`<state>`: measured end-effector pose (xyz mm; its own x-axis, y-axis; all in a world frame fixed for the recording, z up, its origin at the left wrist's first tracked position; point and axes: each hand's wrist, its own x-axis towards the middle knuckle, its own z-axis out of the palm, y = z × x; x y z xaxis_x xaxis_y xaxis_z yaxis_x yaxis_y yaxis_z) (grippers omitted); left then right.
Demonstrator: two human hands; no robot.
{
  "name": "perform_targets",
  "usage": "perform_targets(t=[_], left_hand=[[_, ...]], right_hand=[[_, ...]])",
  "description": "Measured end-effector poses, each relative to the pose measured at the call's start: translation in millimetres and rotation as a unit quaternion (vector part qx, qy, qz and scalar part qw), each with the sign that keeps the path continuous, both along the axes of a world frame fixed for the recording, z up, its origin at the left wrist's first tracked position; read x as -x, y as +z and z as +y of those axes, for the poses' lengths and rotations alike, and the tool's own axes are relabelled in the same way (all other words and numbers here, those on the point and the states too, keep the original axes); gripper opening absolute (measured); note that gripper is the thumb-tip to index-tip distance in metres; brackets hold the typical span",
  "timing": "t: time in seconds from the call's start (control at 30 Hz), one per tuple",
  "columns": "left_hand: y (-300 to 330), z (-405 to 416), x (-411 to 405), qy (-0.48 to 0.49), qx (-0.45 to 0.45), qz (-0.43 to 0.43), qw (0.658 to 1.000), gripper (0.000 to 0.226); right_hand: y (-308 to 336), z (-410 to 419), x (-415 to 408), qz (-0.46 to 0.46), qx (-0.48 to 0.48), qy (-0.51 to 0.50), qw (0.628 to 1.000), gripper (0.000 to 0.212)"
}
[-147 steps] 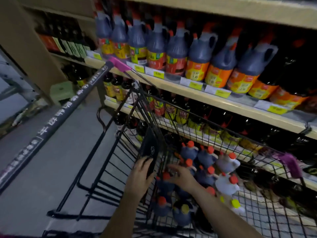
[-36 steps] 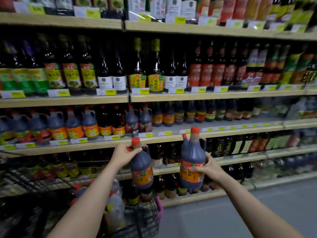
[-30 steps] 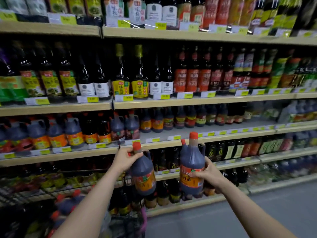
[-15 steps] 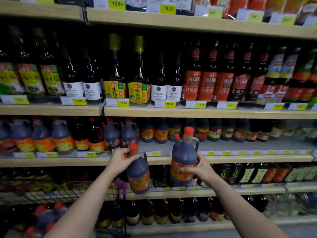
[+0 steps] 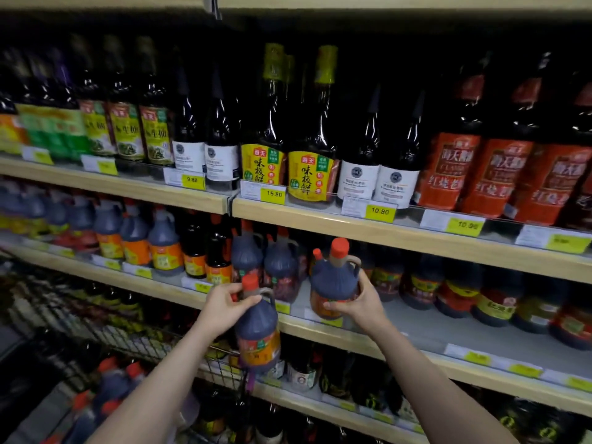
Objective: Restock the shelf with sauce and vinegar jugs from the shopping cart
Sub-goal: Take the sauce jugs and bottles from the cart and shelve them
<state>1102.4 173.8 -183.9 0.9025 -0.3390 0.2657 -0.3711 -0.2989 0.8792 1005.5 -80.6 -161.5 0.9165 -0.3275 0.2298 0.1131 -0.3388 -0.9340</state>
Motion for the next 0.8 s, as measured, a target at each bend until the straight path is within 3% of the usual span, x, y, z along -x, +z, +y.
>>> perform_targets(t=[0.07,0.23,0.5,0.6,0.8], left_hand=[[-9,-5,-7,0.009,0.001,-0.009,1.000,0.004],[-23,-13,-17,0.024,-0.002,-0.022,0.999,0.013],[-42,-12,-22,0.041,-0.013,-0.042,0.998,0.003],[-46,-8,-28,0.039,-0.013,-0.033,0.999,0.018],[-47,-7,-33,0.039,-0.023,-0.005,0.999,0.012]], right_hand=[[-10,-6,-18,-0.020,0.010,0.006,1.000,0.072],[-37,-19,-53,-0.036,0.006,0.013,0.999,0.077],[-77,-32,-95,0.056,-0.026,-0.008,0.998,0.103],[-79,-31,-99,0.064,-0.038,-0.012,0.997,0.093],[-82,-18,-99,0.055,-0.054,0.004,0.997,0.093]])
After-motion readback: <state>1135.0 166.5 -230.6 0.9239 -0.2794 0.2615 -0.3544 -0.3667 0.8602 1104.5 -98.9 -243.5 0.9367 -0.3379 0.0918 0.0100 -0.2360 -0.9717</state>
